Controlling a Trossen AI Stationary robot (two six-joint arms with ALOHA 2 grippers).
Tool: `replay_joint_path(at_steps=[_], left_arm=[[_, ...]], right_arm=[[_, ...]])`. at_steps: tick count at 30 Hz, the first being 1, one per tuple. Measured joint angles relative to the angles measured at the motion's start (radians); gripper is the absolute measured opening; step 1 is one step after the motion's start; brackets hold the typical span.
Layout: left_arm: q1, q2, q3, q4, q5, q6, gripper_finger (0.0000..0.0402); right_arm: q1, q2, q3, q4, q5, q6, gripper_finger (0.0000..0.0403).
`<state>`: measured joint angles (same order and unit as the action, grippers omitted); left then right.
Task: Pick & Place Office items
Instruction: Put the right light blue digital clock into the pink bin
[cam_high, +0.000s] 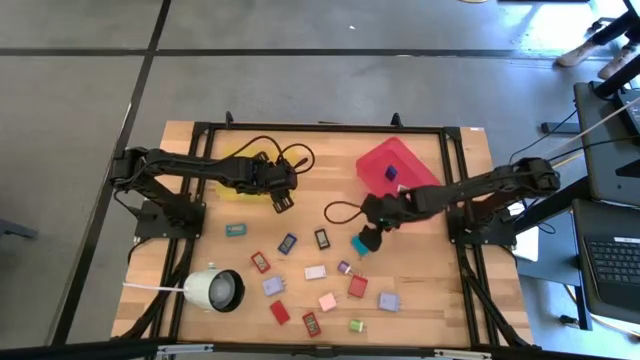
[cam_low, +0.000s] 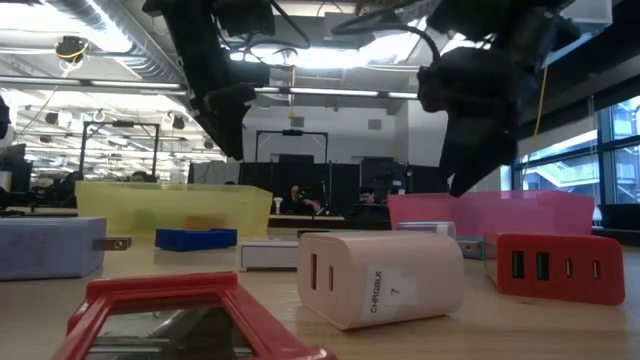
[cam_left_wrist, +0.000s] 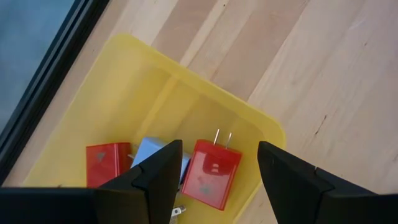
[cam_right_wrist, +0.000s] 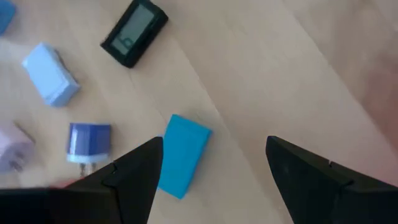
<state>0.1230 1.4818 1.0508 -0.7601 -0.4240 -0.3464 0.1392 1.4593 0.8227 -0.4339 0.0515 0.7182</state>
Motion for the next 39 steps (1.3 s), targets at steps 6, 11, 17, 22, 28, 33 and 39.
replay_joint_path(at_steps=[6, 11, 17, 22, 28, 33, 39], left_arm=[[0.0, 0.0, 0.0, 0.0, 0.0, -0.012, 0.0205], [0.0, 0.0, 0.0, 0.0, 0.0, -0.057, 0.0207], [-0.009, 0.0, 0.0, 0.001, -0.001, -0.063, 0.0205], [-0.032, 0.0, 0.0, 0.001, -0.001, -0.071, 0.0207], [-0.075, 0.0, 0.0, 0.0, 0.0, -0.078, 0.0205], [-0.106, 0.0, -0.001, 0.0, -0.001, -0.078, 0.0207], [-0.13, 0.0, -0.001, 0.0, -0.015, -0.078, 0.0207]], right_arm=[[0.107, 0.011, 0.0, 0.001, 0.091, 0.162, 0.0288], [0.175, 0.056, 0.0, 0.009, 0.145, 0.233, 0.0288], [0.215, 0.151, 0.05, 0.007, 0.16, 0.216, 0.0288], [0.213, 0.25, 0.112, -0.033, 0.189, 0.127, 0.0288], [0.212, 0.338, 0.16, -0.046, 0.176, 0.085, 0.0288], [0.211, 0.35, 0.17, -0.083, 0.177, 0.057, 0.0277], [0.211, 0.349, 0.171, -0.116, 0.171, 0.002, 0.023]])
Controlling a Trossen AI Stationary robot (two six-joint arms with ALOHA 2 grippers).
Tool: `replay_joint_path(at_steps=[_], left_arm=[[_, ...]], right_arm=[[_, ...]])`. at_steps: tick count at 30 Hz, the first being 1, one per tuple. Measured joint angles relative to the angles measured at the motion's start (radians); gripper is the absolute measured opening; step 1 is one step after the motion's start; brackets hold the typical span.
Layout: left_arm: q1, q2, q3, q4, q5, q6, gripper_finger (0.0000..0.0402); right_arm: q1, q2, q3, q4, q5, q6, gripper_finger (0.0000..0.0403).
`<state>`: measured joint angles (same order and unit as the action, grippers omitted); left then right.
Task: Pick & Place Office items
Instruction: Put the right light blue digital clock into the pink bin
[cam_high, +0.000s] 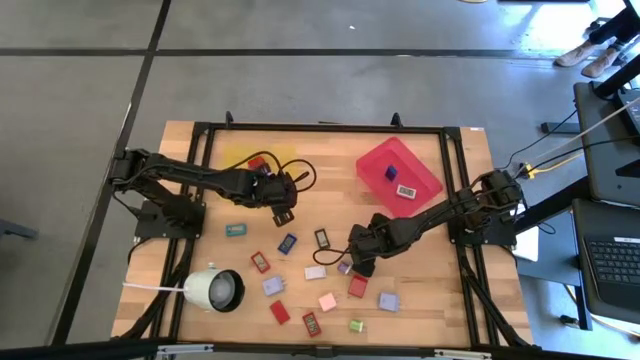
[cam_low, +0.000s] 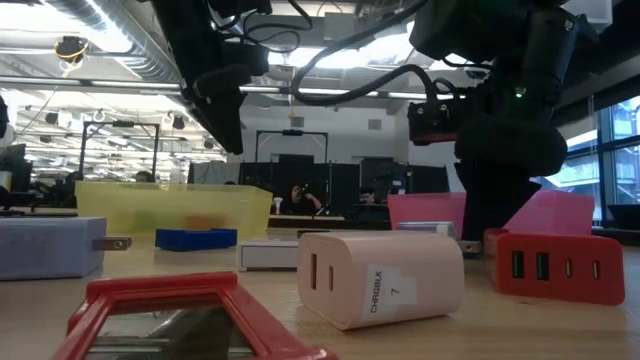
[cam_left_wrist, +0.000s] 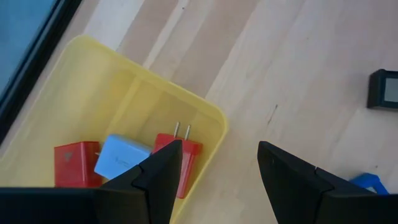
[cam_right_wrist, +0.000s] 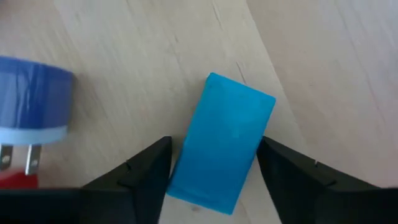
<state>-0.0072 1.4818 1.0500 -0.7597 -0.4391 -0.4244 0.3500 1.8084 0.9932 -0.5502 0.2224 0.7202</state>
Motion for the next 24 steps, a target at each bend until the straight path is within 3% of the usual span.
replay_joint_path(at_steps=[8, 16, 24], left_arm=[[-0.004, 0.0, 0.0, 0.0, -0.016, 0.0, 0.0207], [-0.004, 0.0, 0.0, 0.0, -0.016, 0.0, 0.0207], [-0.004, 0.0, -0.001, 0.003, -0.016, 0.0, 0.0207]], right_arm=[[-0.002, -0.001, -0.001, -0.007, -0.024, -0.078, 0.0157], [-0.016, -0.12, -0.008, -0.07, -0.061, -0.134, 0.0176], [-0.088, -0.356, -0.007, -0.213, 0.107, -0.197, 0.0157]])
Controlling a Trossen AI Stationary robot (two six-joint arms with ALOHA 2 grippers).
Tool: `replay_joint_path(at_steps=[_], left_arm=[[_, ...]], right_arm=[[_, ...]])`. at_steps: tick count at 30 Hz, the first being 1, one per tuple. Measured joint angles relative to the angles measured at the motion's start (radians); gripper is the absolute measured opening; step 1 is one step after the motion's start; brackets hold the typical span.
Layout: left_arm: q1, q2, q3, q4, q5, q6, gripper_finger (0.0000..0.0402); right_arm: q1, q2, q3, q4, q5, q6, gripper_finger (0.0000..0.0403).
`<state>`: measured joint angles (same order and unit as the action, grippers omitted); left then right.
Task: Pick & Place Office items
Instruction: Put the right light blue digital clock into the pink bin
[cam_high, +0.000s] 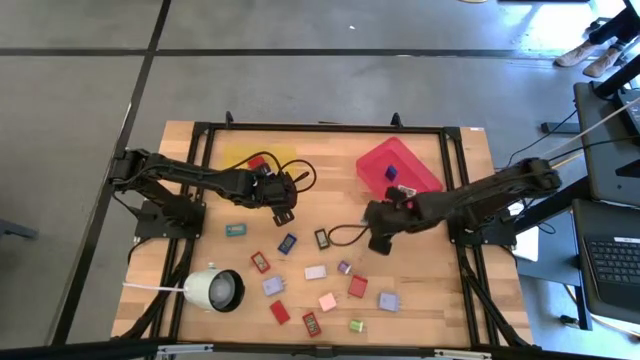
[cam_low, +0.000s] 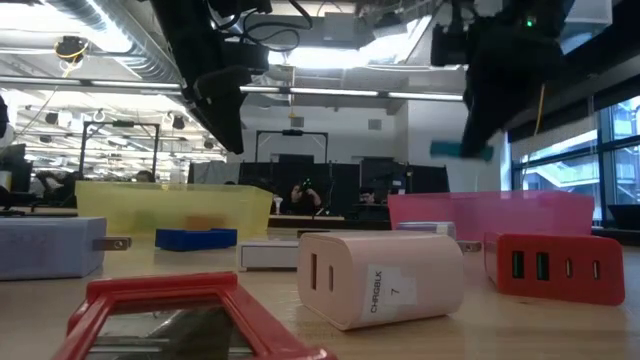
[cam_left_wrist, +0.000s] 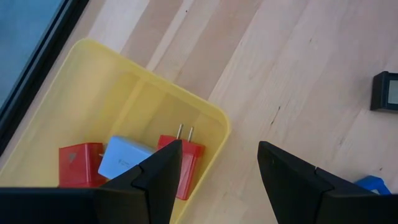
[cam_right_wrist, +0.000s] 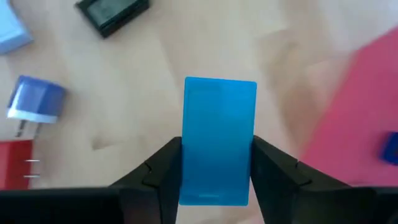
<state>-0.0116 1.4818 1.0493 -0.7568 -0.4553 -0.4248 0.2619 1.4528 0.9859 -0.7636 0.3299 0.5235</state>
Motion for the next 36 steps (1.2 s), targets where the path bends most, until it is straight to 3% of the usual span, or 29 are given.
replay_joint_path(at_steps=[8, 14, 27, 36], left_arm=[[0.0, 0.0, 0.0, 0.002, -0.004, 0.0, 0.0207], [-0.002, 0.0, 0.0, 0.002, 0.013, 0.0, 0.0207], [-0.003, 0.0, 0.0, 0.003, 0.015, 0.0, 0.0207], [-0.003, 0.0, 0.0, 0.004, 0.016, 0.0, 0.0207]], right_arm=[[-0.093, -0.182, 0.001, -0.03, 0.167, -0.114, 0.0173], [-0.157, -0.23, 0.002, -0.04, 0.278, -0.201, 0.0164], [-0.331, -0.231, -0.004, -0.062, 0.303, -0.278, 0.0166], [-0.392, -0.232, -0.191, -0.032, 0.333, -0.189, 0.0168]])
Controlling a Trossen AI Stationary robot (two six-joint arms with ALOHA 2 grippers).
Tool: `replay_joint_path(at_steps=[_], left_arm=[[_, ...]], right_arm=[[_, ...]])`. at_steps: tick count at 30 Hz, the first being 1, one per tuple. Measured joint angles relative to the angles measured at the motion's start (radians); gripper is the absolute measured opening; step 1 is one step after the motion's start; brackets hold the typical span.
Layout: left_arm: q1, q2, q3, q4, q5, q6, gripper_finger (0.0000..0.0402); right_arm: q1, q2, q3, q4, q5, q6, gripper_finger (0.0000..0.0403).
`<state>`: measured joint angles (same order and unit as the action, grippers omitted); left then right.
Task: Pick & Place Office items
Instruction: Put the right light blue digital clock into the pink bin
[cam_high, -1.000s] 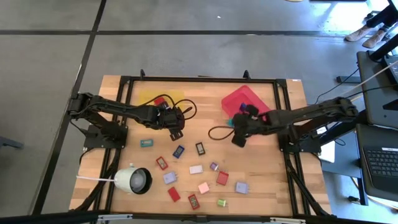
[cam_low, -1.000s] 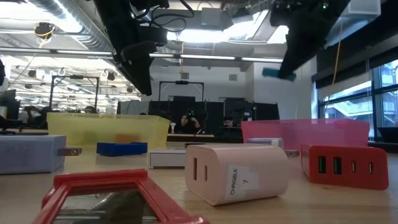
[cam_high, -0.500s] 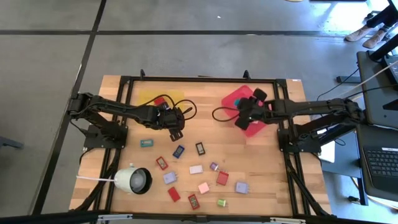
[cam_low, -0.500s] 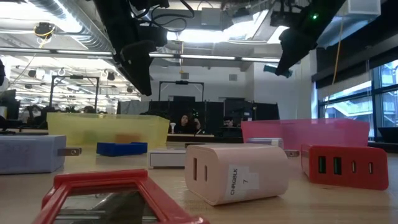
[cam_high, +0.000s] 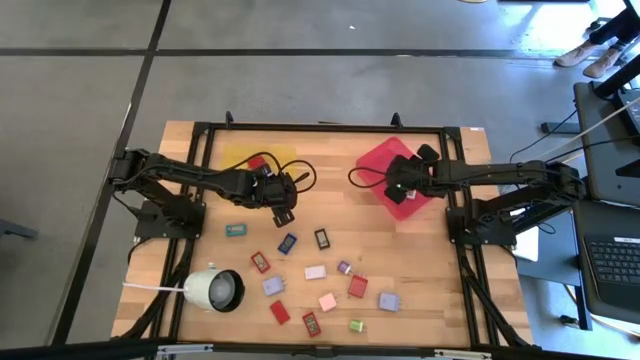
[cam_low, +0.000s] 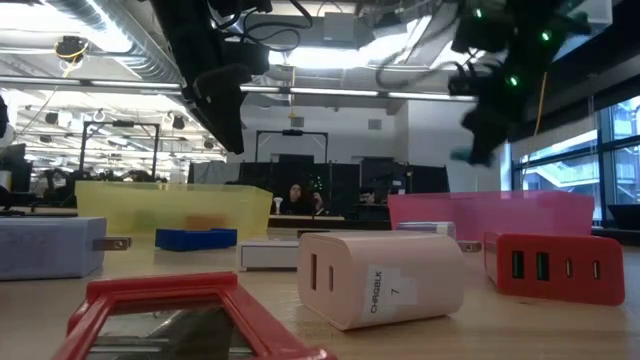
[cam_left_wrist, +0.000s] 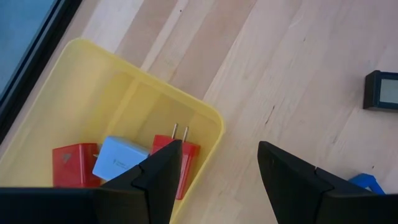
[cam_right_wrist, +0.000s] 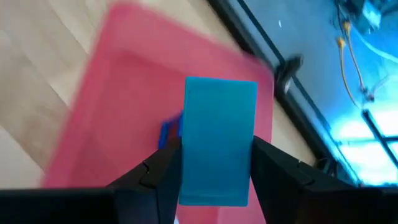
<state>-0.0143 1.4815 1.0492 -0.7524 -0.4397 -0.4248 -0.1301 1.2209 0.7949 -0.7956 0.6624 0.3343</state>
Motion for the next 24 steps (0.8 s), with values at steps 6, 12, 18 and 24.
replay_joint_path(at_steps=[6, 12, 18, 24], left_arm=[[0.0, 0.0, 0.0, 0.0, 0.0, 0.0, 0.0207], [0.0, 0.0, 0.0, 0.0, 0.0, 0.0, 0.0207], [0.0, 0.0, 0.0, 0.0, 0.0, 0.0, 0.0207], [0.0, 0.0, 0.0, 0.0, 0.0, 0.0, 0.0207]], right_arm=[[-0.022, 0.0, -0.114, 0.024, 0.0, 0.096, 0.0168], [-0.029, 0.0, -0.186, 0.085, -0.036, 0.132, 0.0168], [-0.028, 0.0, -0.231, 0.164, -0.077, 0.156, 0.0168], [-0.028, 0.0, -0.256, 0.19, -0.08, 0.185, 0.0168]])
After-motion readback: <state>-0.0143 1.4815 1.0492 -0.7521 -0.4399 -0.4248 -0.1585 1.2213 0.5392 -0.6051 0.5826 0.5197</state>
